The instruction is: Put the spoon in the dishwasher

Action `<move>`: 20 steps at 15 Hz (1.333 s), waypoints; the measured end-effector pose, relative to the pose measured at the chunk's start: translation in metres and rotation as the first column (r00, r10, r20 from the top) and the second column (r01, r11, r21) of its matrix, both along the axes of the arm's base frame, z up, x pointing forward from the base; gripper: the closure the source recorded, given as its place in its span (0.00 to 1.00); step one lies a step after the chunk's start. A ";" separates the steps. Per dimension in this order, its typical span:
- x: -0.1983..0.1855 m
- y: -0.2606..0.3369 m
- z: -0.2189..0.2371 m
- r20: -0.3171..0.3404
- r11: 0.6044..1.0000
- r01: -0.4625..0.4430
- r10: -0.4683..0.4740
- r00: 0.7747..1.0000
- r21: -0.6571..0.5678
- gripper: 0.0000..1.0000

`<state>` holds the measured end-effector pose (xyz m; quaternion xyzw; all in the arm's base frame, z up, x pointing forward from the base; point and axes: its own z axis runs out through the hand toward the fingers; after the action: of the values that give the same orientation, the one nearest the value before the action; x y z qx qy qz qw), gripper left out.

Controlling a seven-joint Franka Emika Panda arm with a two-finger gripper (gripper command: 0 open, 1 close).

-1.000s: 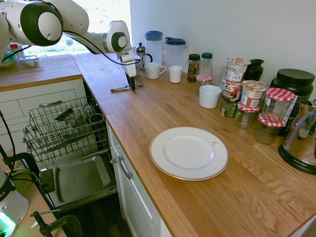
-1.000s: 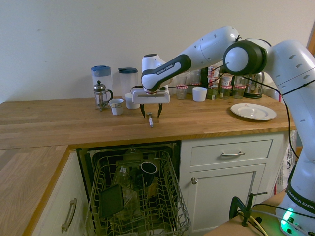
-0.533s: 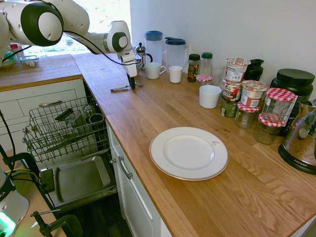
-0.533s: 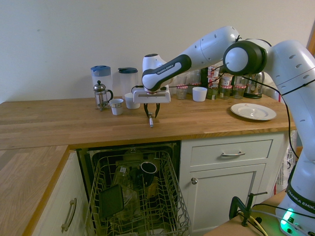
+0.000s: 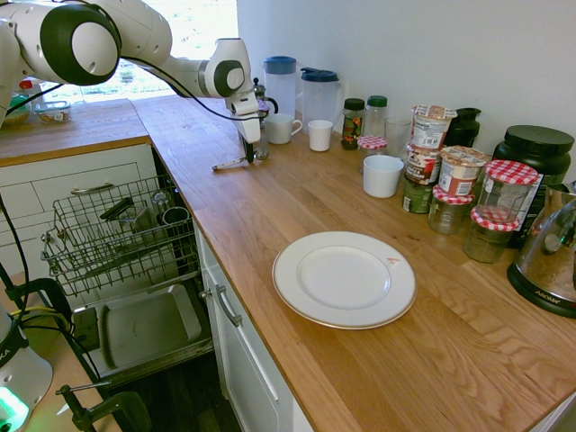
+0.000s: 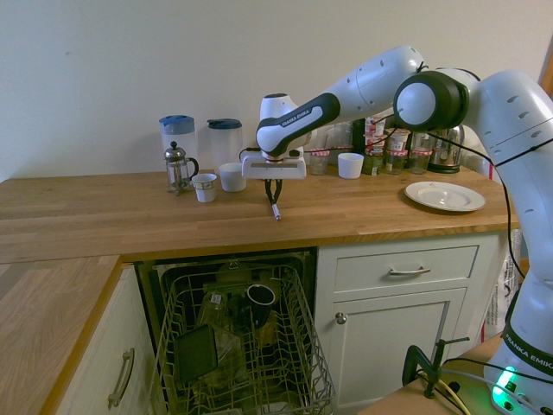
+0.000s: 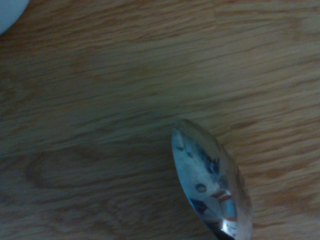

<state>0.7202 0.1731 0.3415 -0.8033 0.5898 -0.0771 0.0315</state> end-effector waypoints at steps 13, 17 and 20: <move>-0.123 0.023 0.076 0.017 1.000 -0.004 0.004 1.000 0.021 1.00; -0.151 0.031 0.074 0.083 0.997 0.053 -0.057 0.995 0.051 1.00; -0.153 0.033 0.072 0.080 0.998 0.048 -0.052 0.995 0.051 1.00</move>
<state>0.5674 0.2061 0.4133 -0.7834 0.6097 -0.0959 0.0730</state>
